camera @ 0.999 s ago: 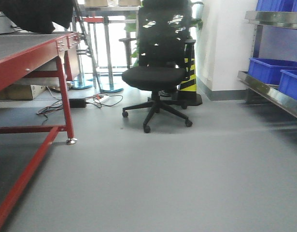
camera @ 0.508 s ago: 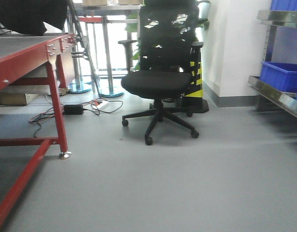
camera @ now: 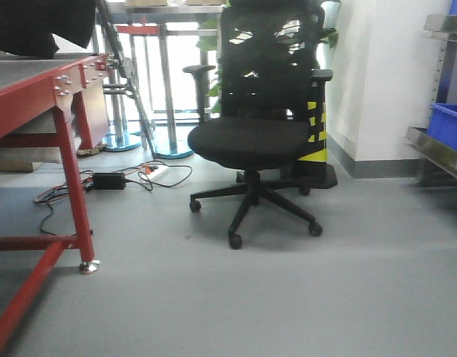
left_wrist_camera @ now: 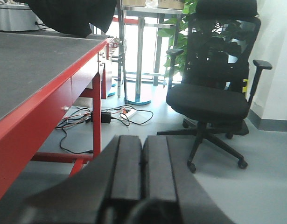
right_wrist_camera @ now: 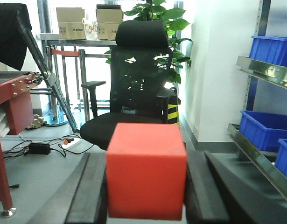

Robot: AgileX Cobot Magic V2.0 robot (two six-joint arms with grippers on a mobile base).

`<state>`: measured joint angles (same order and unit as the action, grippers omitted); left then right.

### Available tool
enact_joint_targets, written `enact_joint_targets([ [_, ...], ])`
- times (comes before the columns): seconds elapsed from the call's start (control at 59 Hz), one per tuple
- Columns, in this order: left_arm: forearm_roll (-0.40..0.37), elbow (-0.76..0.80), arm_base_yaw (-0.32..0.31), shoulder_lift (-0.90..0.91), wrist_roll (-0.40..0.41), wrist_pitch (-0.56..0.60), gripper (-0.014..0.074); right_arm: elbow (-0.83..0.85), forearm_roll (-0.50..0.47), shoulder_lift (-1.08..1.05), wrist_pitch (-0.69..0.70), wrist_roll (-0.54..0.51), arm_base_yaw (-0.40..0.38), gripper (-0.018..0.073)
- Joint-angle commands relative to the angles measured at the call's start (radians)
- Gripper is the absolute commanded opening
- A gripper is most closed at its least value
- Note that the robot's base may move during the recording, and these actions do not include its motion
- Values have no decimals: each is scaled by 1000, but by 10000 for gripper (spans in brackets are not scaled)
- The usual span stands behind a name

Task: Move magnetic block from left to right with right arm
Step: 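Keep holding the cube in the right gripper while turning toward the chair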

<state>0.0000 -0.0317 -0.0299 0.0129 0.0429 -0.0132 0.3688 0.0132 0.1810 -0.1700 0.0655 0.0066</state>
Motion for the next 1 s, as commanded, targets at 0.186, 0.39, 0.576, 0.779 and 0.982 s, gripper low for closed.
enact_joint_targets([
  [0.186,0,-9,-3,6,4,88,-116,30,9,11,82,-12,-7,212],
  [0.39,0,-9,-3,6,4,88,-116,30,9,11,82,-12,-7,212],
  [0.576,0,-9,-3,6,4,88,-116,30,9,11,82,-12,-7,212],
  [0.779,0,-9,-3,6,4,88,-116,30,9,11,83,-12,-7,212],
  [0.982,0,-9,-3,6,4,88,-116,30,9,11,82,-12,-7,212],
])
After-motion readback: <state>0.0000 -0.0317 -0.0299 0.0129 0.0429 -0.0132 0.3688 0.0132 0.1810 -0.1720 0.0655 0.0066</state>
